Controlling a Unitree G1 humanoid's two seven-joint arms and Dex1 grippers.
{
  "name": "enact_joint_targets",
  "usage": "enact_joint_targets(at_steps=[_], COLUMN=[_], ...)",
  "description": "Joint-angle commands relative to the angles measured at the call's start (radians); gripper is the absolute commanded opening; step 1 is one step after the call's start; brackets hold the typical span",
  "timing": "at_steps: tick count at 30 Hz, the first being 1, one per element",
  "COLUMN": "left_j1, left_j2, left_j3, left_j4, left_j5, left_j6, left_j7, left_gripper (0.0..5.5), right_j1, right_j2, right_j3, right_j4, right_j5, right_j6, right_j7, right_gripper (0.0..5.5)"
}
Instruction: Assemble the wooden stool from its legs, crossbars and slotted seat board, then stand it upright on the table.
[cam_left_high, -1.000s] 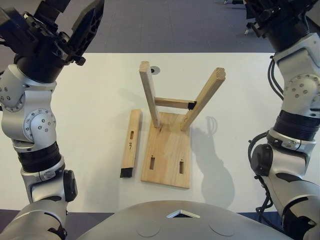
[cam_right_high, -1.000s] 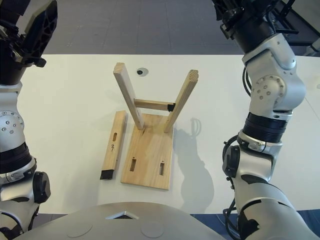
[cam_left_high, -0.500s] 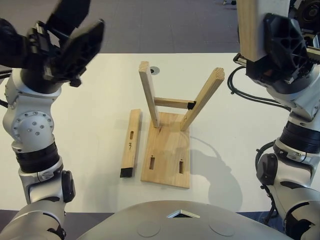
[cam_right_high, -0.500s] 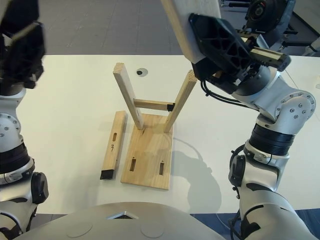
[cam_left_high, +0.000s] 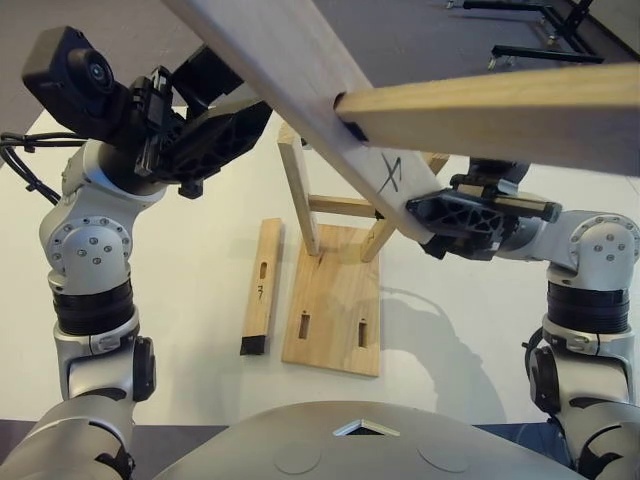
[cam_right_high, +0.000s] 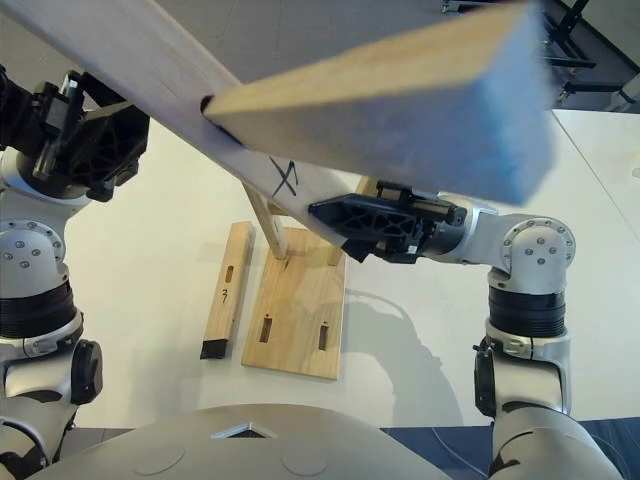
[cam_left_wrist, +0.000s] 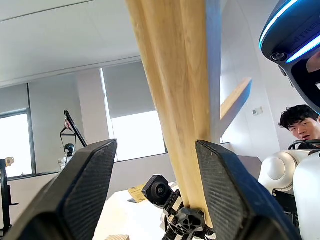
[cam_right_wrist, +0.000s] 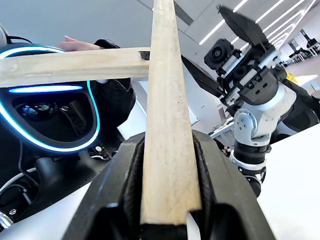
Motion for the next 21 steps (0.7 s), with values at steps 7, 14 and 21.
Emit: enact_joint_targets(at_steps=[7, 14, 21], left_j1=[0.068, 0.067, 0.06], left_j2=[-0.002, -0.041, -0.063], left_j3=[0.031, 0.022, 0.001], left_j4=[-0.007, 0.016, 0.031], left_j5=[-0.183, -0.153, -0.125], left_j6=[0.14, 0.132, 0.142], left_j7=[-0.073, -0.059, -0.053], left_gripper=[2.85, 2.85, 2.85], right_j1=[0.067, 0.084, 0.066], right_j2=[0.022, 0.034, 0.039], right_j3=[0.014, 0.059, 0.091], right_j4=[0.02, 0.051, 0.071], right_j5=[-0.079, -0.12, -0.162], right_j6=[-0.004, 0.017, 0.046], right_j7=[0.112, 0.131, 0.164], right_gripper=[1.12, 1.12, 1.12])
